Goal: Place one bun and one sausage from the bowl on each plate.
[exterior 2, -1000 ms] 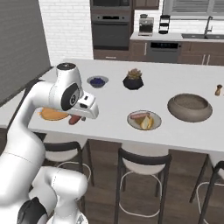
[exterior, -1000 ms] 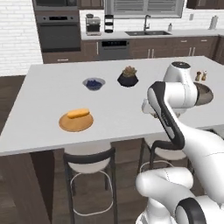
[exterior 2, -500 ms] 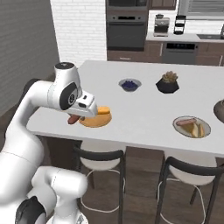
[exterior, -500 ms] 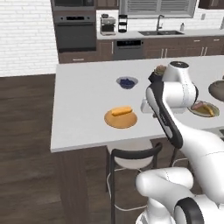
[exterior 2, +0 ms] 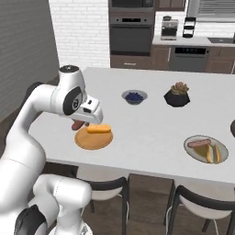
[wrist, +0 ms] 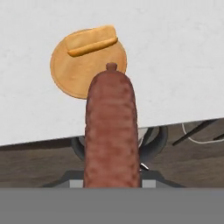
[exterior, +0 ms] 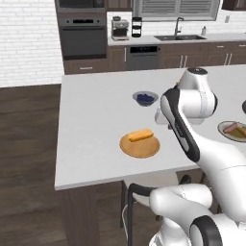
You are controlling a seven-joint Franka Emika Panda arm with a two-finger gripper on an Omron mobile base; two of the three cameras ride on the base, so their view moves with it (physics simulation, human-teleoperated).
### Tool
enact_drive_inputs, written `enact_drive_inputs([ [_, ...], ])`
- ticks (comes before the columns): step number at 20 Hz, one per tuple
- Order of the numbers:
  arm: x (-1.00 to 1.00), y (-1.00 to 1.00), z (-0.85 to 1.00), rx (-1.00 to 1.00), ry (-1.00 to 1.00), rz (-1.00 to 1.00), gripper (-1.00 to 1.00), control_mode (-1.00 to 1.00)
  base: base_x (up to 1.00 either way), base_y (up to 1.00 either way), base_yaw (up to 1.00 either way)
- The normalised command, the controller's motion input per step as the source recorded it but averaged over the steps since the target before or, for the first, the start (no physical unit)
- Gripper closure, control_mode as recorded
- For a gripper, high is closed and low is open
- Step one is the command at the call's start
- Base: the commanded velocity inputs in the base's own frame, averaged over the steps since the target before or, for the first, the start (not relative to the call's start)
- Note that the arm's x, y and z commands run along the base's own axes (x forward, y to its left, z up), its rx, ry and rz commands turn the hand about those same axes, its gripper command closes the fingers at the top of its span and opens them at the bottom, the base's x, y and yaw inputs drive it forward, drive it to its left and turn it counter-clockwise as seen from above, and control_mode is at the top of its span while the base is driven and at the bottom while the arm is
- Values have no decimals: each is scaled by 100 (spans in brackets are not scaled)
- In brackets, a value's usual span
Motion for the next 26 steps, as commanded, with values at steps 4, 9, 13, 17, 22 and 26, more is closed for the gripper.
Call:
enact_drive_inputs([
  [4, 17, 20, -24, 0, 3, -8, 100, -100, 5, 0, -1],
  [9, 48, 50, -37, 0, 3, -29, 100, -100, 0, 0, 0],
  [13, 41, 14, -62, 1, 7, -43, 100, -100, 0, 0, 0],
  [17, 51, -3, -56, 9, 10, -28, 100, -100, 0, 0, 0],
  [22, 55, -1, -46, 7, 7, -14, 100, -100, 0, 0, 0],
  [26, 50, 0, -50, 0, 0, -8, 100, -100, 0, 0, 0],
])
